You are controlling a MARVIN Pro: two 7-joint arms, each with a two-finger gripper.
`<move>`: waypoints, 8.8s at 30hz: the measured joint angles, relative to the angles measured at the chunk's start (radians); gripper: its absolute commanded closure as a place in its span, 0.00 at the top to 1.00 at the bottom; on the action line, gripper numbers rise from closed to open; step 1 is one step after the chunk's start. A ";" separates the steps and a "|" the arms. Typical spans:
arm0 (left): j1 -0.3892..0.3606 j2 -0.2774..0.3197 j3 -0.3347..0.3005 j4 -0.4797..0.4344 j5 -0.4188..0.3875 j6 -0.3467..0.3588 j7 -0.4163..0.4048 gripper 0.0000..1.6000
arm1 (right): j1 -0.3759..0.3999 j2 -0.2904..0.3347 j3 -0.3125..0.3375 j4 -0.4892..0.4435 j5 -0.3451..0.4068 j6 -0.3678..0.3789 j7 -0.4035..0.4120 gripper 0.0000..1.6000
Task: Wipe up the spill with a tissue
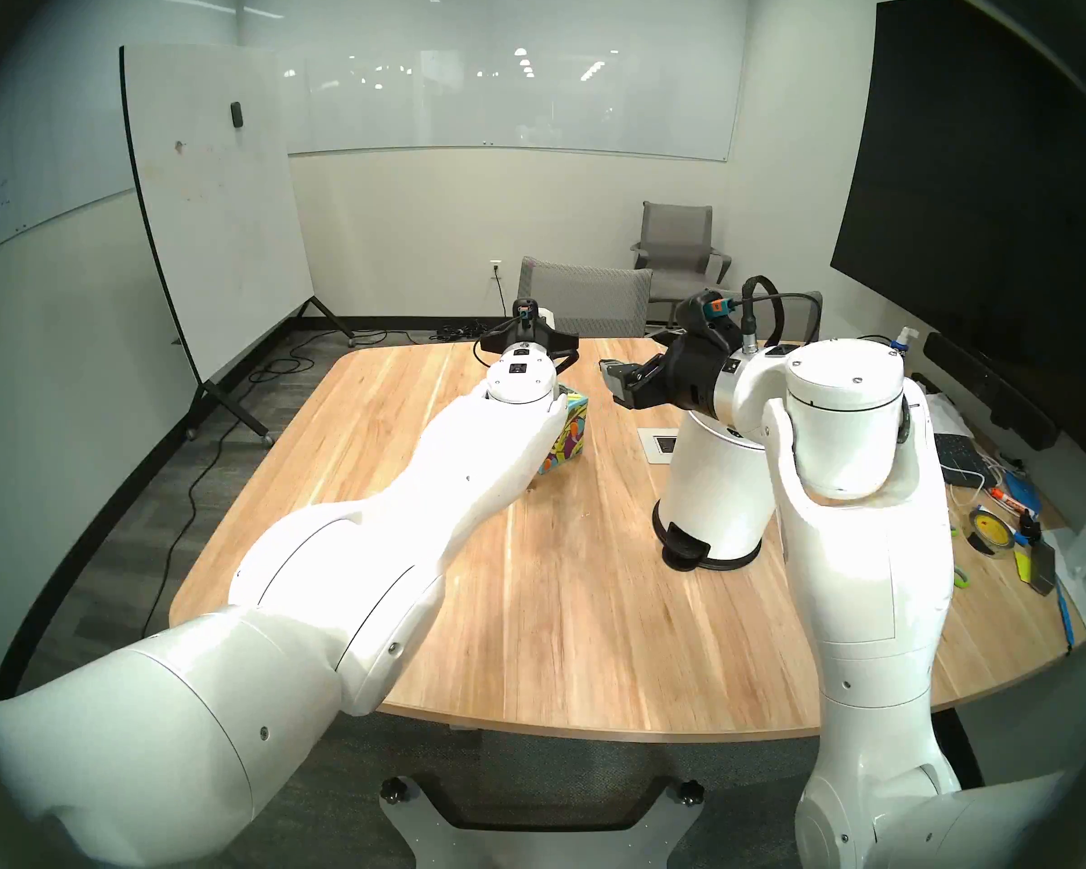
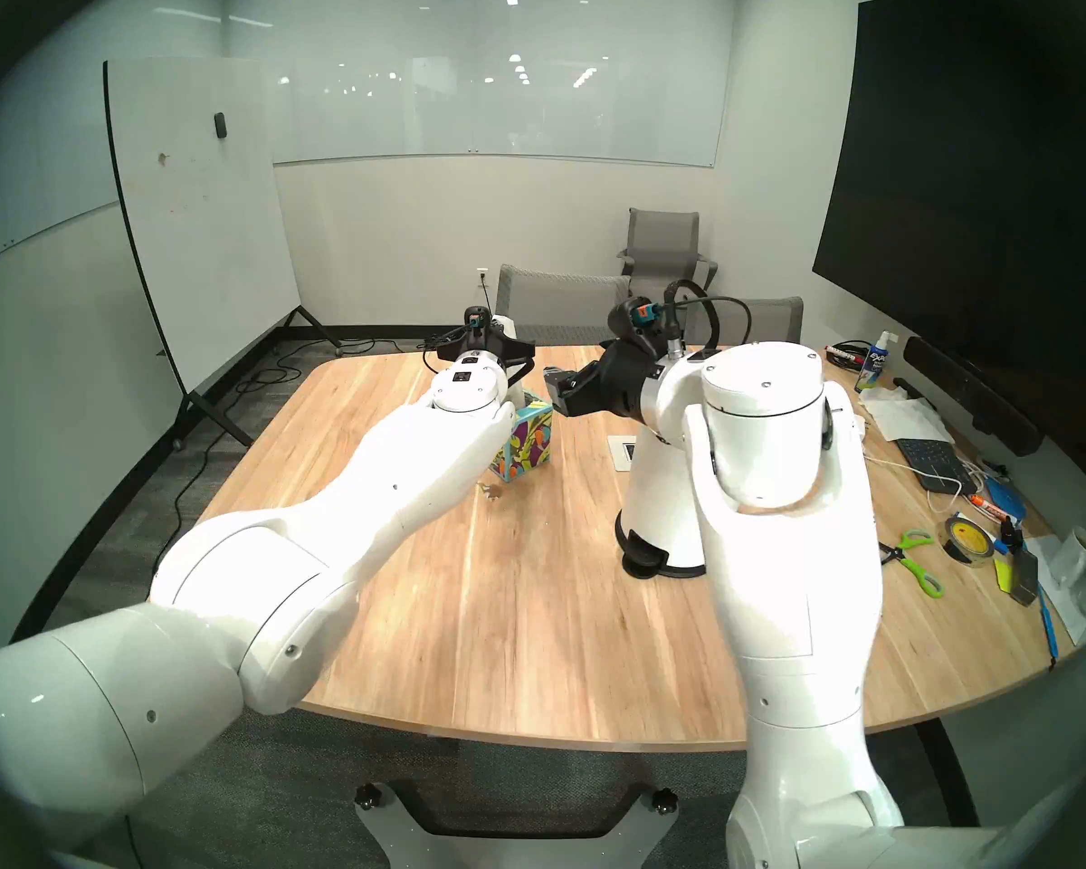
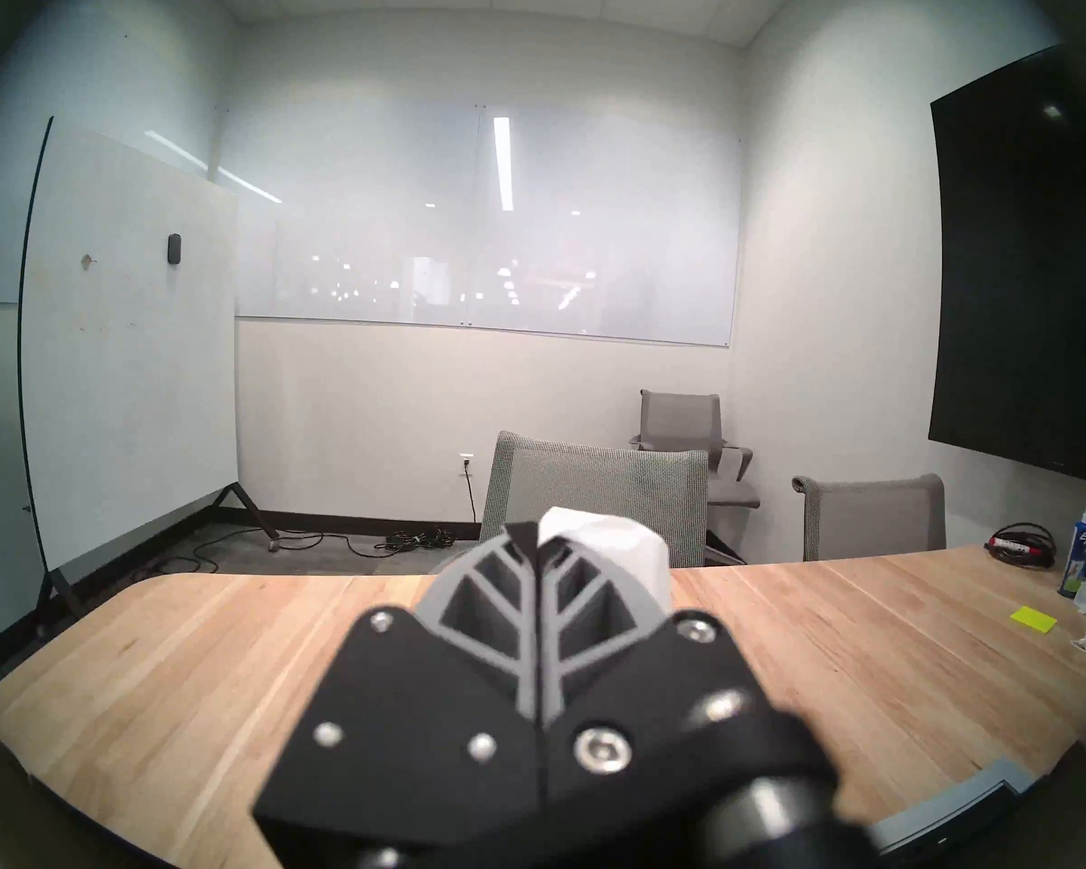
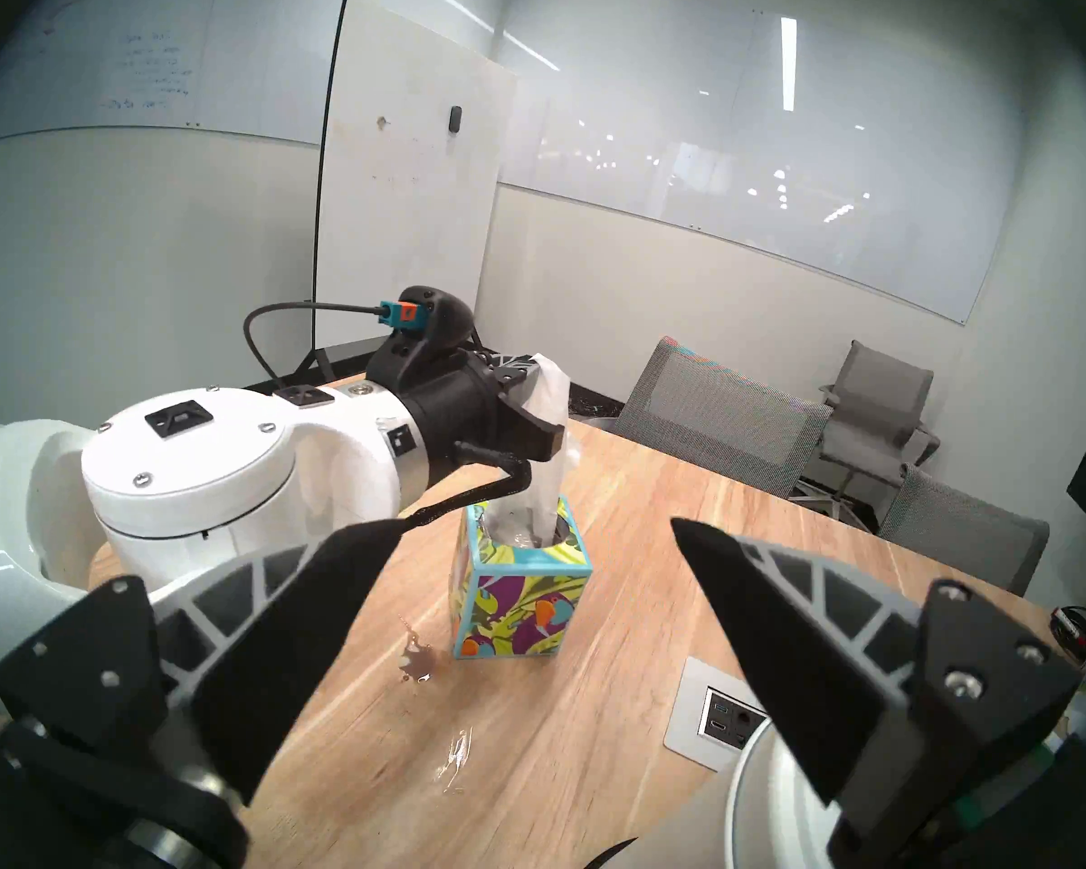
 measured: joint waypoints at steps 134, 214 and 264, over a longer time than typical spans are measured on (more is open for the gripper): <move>0.010 0.223 -0.226 -0.228 -0.032 -0.125 -0.122 0.00 | 0.000 0.000 0.000 0.000 0.000 0.000 0.000 1.00; 0.426 0.465 -0.106 -0.806 0.009 0.255 -0.377 0.00 | 0.000 0.000 0.000 0.000 0.000 0.000 0.000 1.00; 0.555 0.531 0.042 -0.913 0.004 0.658 -0.377 0.00 | 0.000 0.000 0.000 0.000 0.000 0.000 0.000 1.00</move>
